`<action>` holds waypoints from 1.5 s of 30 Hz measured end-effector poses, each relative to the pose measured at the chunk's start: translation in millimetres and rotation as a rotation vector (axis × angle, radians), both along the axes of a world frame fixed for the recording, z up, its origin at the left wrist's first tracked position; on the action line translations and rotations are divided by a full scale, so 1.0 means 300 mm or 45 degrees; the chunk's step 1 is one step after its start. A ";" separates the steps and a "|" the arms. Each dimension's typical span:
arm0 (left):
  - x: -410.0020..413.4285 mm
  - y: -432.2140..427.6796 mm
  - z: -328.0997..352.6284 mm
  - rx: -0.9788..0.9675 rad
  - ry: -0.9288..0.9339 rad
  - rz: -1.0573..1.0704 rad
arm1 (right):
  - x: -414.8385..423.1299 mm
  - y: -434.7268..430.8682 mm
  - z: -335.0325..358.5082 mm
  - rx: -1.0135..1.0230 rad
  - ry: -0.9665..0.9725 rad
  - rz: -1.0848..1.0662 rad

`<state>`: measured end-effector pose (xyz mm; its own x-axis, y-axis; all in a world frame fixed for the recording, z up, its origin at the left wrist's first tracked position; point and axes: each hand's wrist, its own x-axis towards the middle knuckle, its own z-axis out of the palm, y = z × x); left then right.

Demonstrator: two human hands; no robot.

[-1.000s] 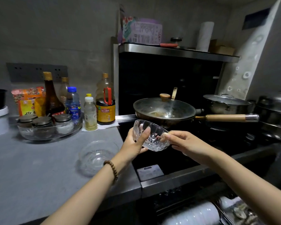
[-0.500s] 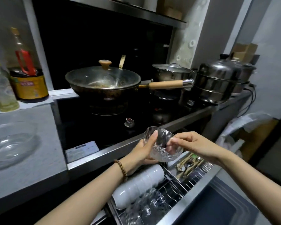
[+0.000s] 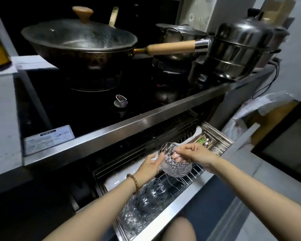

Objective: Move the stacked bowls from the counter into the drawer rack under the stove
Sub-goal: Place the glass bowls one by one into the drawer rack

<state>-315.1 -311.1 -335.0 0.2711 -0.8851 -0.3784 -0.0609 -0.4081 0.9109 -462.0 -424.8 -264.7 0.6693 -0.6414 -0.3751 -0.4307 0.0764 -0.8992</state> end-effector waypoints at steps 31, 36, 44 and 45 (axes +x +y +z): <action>0.063 0.107 -0.491 0.201 -1.286 -0.394 | 0.164 -0.150 -0.493 0.568 0.847 0.168; 0.064 0.107 -0.490 0.228 -1.287 -0.397 | 0.175 -0.138 -0.507 0.629 0.807 0.290; 0.064 0.108 -0.482 0.250 -1.272 -0.419 | 0.171 -0.135 -0.513 0.635 0.758 0.270; 0.064 0.107 -0.479 0.259 -1.262 -0.423 | 0.170 -0.131 -0.504 0.595 0.777 0.288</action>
